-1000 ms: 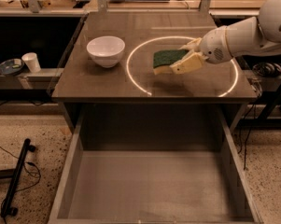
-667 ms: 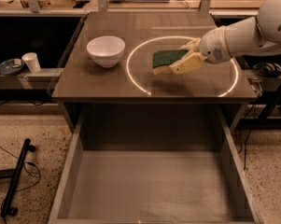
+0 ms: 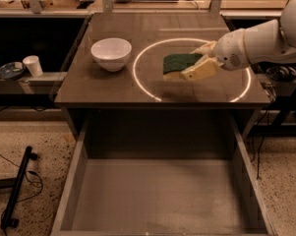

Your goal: Place sponge into top drawer

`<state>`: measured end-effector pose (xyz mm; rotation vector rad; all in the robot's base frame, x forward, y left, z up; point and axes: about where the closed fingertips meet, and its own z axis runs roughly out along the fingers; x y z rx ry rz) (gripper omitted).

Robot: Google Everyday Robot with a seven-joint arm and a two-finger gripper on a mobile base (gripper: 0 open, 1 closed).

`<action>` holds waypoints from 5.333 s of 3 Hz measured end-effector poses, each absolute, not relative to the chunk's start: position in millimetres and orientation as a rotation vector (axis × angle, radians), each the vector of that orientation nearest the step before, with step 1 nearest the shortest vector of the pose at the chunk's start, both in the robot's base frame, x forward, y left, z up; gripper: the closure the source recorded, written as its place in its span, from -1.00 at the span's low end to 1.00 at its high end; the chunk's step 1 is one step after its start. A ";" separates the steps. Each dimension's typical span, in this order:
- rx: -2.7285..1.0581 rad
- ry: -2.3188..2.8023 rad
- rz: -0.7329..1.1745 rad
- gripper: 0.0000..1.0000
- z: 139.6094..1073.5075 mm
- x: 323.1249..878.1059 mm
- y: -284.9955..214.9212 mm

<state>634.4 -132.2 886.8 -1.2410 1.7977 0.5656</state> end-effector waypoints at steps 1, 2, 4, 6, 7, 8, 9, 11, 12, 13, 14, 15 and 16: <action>-1.217 1.826 0.543 1.00 886.9 614.4 -138.0; -1.194 1.852 0.540 1.00 883.8 596.8 -142.4; -1.165 1.876 0.553 1.00 883.3 559.5 -144.8; -1.171 1.883 0.556 1.00 886.7 533.5 -146.3; -1.174 1.888 0.558 1.00 886.5 525.0 -148.1; -1.160 1.917 0.570 1.00 884.0 495.0 -157.5; -1.155 1.923 0.572 1.00 882.8 490.9 -158.6; -1.143 1.975 0.566 1.00 866.8 478.5 -161.2; -1.133 2.014 0.574 1.00 849.3 472.9 -161.4; -1.119 2.047 0.586 1.00 834.7 468.5 -162.1; -1.105 2.096 0.601 1.00 814.2 460.7 -162.3; -1.114 2.092 0.589 1.00 806.7 463.7 -156.6; -1.095 2.117 0.578 1.00 789.3 463.1 -154.5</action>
Offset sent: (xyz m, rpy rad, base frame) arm -0.0593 -0.0218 -0.0061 -0.0161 0.0416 -0.0954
